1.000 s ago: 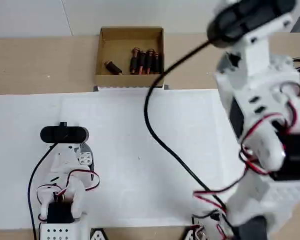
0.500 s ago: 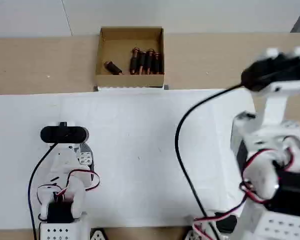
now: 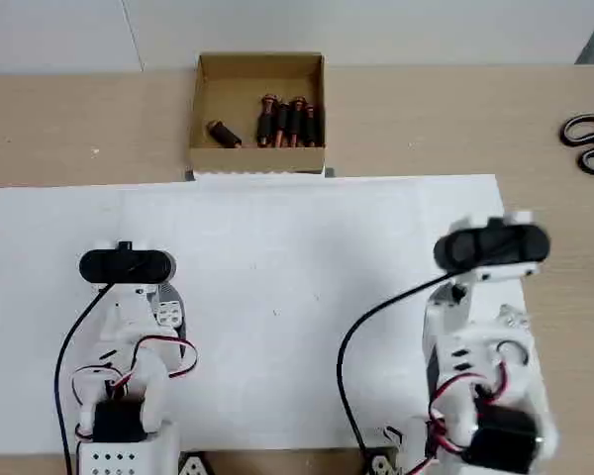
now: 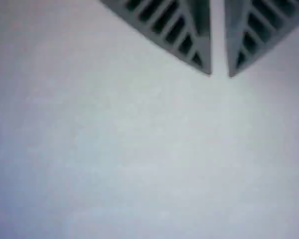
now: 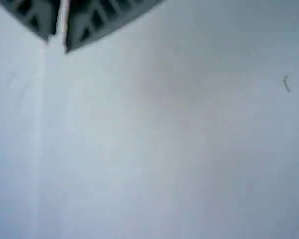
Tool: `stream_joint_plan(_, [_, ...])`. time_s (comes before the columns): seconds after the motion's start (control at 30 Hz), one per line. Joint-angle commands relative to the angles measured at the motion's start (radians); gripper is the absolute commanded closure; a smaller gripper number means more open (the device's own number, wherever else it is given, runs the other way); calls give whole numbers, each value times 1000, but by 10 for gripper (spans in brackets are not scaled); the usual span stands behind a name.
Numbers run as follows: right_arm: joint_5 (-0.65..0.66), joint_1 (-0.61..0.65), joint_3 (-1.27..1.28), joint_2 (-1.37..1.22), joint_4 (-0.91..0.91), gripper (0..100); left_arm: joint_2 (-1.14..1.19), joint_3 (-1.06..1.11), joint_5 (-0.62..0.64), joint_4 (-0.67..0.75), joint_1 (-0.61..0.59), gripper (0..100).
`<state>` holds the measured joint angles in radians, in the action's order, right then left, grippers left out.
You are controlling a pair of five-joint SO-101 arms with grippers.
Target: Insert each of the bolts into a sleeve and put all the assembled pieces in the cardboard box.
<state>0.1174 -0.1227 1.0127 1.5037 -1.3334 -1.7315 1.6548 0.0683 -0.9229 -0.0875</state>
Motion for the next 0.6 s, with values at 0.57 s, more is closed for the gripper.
stream_joint_plan(0.57, [-9, -8, 542, 311, 94, 995, -9, -4, -2, 26, 0, 993])
